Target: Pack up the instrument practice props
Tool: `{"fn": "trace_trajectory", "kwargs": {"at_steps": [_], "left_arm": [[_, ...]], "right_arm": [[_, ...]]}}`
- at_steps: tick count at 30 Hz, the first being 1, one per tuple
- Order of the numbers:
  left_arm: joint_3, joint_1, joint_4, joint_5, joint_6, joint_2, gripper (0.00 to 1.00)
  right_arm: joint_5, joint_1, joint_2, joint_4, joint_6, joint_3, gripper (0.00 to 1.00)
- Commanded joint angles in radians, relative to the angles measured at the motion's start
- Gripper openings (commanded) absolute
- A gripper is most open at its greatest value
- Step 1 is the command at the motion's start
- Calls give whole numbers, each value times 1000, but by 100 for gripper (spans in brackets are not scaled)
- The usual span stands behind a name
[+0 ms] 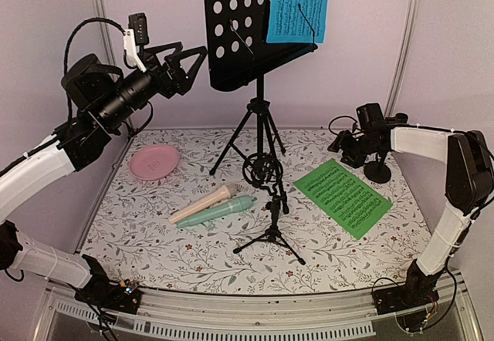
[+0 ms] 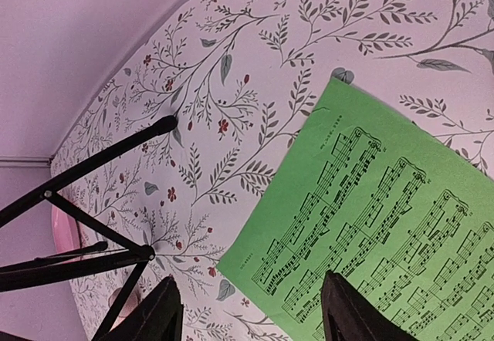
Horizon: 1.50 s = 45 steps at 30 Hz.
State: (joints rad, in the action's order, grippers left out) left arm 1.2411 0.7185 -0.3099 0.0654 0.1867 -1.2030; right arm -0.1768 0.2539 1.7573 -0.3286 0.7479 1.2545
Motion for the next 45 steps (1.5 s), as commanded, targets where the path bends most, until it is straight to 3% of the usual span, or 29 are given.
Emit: {"fn": "trace_trajectory", "kwargs": {"at_steps": [1, 13, 21, 28, 34, 45], "left_arm": [[-18, -14, -26, -13, -16, 9, 96], [-29, -21, -23, -130, -11, -18, 85], [-24, -12, -60, 104, -58, -20, 86], [13, 6, -25, 116, -115, -80, 89], [78, 28, 51, -64, -110, -151, 83], [24, 21, 33, -345, -124, -88, 80]], "right_arm": [[-110, -6, -76, 82, -69, -71, 63], [-449, 3, -205, 290, -188, -255, 67], [-406, 68, -293, 283, -266, -290, 72], [-410, 98, -307, 278, -277, -295, 73], [-408, 111, -328, 279, -282, -299, 73], [-423, 126, -349, 284, -293, -300, 74]]}}
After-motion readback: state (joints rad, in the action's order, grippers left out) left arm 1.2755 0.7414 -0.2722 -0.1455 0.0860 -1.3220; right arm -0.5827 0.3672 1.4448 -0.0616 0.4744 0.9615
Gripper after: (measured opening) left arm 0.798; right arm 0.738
